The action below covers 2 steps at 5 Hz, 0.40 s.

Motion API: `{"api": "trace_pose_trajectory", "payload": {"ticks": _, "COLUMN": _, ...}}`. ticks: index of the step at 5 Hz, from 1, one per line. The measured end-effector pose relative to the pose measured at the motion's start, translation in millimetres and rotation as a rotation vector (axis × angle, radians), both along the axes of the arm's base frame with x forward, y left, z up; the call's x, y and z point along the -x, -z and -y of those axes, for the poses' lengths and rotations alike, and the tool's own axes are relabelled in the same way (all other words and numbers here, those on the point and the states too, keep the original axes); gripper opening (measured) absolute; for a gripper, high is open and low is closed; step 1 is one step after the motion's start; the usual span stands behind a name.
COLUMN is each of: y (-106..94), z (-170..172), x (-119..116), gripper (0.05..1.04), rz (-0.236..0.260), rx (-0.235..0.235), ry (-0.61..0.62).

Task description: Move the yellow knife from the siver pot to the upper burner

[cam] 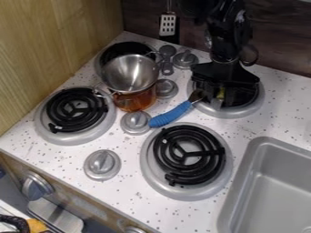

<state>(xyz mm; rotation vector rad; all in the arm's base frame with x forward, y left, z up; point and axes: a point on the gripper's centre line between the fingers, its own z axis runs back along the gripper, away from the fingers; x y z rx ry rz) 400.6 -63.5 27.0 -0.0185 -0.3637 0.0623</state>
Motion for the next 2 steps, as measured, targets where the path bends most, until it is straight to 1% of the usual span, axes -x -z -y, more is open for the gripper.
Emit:
{"api": "trace_pose_trajectory", "payload": {"ticks": 1, "y": -3.6, "z": -3.5, "x": -4.4, "gripper": 0.326, "rz": 0.019, "rx": -0.034, "ry": 0.012}}
{"api": "trace_pose_trajectory", "payload": {"ticks": 2, "y": -7.7, "z": -5.8, "x": -8.9, "gripper": 0.397, "rz": 0.036, "rx": -0.054, "ry": 0.018}}
